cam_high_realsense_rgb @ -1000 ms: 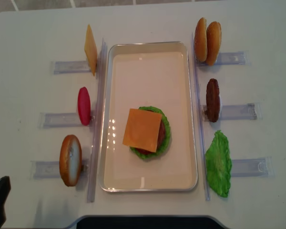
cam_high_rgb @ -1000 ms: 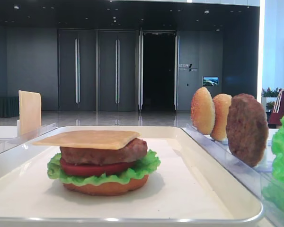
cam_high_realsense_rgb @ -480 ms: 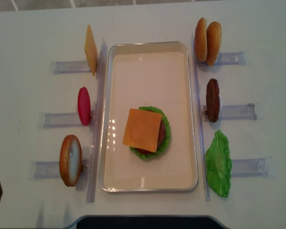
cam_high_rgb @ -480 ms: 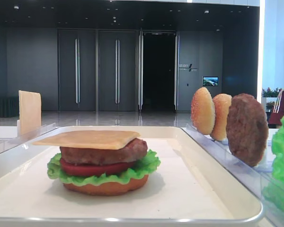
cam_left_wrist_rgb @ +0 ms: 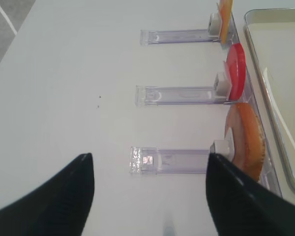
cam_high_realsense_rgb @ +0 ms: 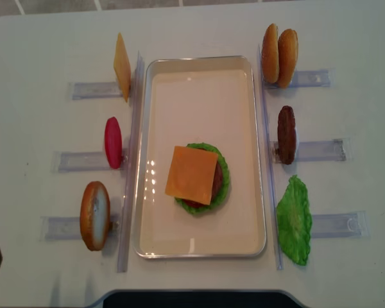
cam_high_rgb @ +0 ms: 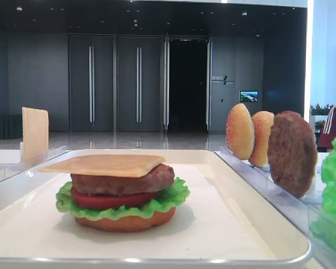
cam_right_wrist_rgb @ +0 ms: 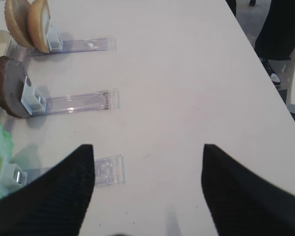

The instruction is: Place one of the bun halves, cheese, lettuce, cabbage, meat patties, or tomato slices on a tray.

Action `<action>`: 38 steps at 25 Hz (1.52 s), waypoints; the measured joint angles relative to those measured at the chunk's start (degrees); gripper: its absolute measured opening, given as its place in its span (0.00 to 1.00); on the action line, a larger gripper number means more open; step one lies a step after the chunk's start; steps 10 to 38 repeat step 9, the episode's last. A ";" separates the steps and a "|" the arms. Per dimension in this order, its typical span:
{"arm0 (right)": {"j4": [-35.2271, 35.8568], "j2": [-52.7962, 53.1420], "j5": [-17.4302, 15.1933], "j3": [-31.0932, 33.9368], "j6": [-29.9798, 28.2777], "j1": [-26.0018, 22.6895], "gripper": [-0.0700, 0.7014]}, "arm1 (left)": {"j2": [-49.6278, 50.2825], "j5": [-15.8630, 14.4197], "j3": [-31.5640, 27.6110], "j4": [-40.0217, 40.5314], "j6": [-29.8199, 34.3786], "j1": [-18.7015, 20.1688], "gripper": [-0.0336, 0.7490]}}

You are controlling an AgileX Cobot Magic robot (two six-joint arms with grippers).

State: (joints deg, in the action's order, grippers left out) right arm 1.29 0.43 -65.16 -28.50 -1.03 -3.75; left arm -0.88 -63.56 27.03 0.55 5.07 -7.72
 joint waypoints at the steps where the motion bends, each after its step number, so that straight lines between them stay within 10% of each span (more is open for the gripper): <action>1: 0.00 0.00 0.00 0.00 0.00 0.00 0.71 | 0.00 0.00 0.00 0.00 0.00 0.00 0.73; 38: 0.00 0.00 0.00 0.00 0.00 0.00 0.71 | 0.00 0.00 0.00 0.00 0.00 0.00 0.73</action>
